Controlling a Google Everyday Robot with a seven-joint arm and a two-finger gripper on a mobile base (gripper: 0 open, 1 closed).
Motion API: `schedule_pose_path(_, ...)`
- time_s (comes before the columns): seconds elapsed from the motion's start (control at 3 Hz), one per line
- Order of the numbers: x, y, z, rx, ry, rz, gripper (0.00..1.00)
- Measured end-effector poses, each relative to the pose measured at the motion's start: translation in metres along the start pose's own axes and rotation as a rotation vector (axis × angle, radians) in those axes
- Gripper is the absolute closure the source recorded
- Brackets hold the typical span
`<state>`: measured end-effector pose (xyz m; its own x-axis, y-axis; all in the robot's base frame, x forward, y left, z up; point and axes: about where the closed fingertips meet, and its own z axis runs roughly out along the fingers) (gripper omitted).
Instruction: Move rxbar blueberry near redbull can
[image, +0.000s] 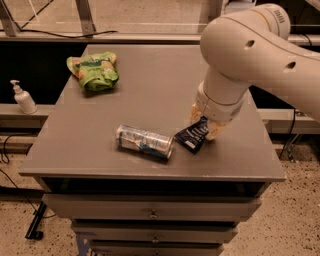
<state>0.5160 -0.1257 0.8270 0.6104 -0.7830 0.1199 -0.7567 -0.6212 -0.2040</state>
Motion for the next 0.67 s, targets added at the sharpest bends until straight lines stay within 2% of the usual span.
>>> schedule_pose_path(0.33, -0.0002, -0.0001, -0.0002, 0.000, 0.000, 0.000, 0.82)
schedule_pose_path(0.67, -0.0093, 0.0012, 0.0015, -0.015, -0.020, -0.011, 0.60)
